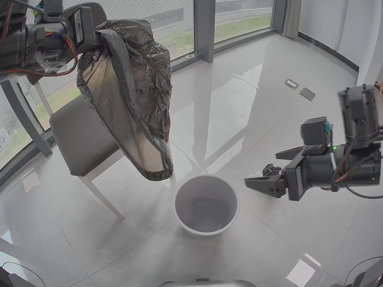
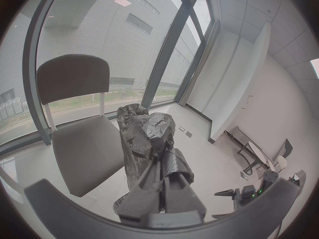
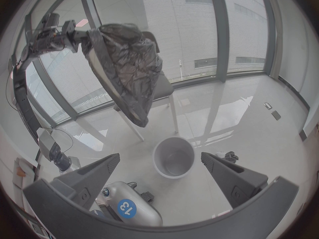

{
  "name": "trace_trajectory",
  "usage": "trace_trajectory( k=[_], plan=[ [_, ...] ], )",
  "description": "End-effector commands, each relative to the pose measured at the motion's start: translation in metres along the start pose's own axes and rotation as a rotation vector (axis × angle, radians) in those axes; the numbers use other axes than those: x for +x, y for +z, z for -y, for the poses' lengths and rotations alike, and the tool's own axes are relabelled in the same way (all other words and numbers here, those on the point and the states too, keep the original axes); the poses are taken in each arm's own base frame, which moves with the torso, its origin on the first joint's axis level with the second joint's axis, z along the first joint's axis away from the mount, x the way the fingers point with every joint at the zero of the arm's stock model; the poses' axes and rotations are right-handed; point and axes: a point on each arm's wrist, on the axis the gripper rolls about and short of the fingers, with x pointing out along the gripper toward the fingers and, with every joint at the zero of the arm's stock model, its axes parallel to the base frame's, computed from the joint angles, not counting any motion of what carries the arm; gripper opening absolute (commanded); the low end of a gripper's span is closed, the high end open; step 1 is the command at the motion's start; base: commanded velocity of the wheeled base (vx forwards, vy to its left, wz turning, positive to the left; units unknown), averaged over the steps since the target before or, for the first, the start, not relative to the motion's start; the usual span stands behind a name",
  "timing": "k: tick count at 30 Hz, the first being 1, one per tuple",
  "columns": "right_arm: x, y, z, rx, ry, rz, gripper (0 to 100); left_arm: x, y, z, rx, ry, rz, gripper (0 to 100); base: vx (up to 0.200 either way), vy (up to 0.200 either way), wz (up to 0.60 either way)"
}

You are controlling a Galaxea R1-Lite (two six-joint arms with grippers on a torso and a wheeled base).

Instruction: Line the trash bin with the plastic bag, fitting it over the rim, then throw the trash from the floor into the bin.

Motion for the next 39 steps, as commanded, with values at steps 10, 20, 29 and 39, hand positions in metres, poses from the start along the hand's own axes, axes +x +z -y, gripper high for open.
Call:
trace_trajectory(
  k=[10,20,29,39],
  plan=[
    [0.131,0.008,-0.031,-0.049,0.053,-0.095,100,0.000,0.020,0.004,-0.011,-0.009,0.065,0,0.000,0.000,0.00],
    [0.187,0.023,-0.031,-0.033,0.026,-0.051,100,-0.011,0.021,0.004,-0.040,-0.015,0.061,0,0.000,0.000,0.00],
    [0.210,0.040,-0.037,-0.003,0.028,0.021,100,-0.011,0.022,0.004,-0.040,-0.017,0.064,0,0.000,0.000,0.00],
    [0.217,0.046,-0.035,0.013,0.018,0.050,100,-0.016,0.024,0.007,-0.053,-0.035,0.075,0,0.000,0.000,0.00]
  ],
)
